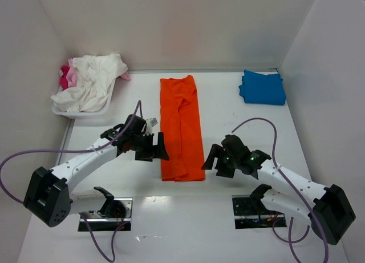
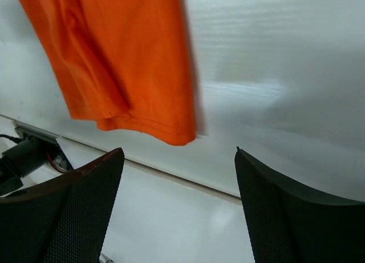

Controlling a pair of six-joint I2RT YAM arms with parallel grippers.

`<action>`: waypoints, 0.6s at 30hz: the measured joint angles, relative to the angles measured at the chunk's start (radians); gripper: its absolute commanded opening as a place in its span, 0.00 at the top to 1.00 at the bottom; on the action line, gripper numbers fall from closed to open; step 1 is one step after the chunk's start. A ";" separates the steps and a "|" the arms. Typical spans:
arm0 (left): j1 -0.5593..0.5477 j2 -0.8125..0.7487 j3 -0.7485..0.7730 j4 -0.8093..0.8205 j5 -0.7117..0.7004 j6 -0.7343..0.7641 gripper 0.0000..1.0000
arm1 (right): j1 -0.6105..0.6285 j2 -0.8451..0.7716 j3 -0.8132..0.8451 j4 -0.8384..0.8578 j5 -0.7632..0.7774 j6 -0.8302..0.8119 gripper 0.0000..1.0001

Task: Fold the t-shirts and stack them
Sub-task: Grab the bottom of the folded rectangular tshirt with both arms

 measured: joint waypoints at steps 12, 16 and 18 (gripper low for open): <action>-0.008 0.099 -0.019 0.017 -0.001 -0.019 0.05 | 0.058 0.121 -0.043 0.078 -0.037 0.052 0.22; -0.013 0.124 -0.019 0.028 -0.001 -0.025 0.05 | 0.058 0.174 -0.034 0.103 -0.030 0.050 0.26; -0.019 0.136 -0.019 0.031 -0.002 -0.026 0.05 | 0.059 0.208 -0.017 0.115 -0.029 0.045 0.31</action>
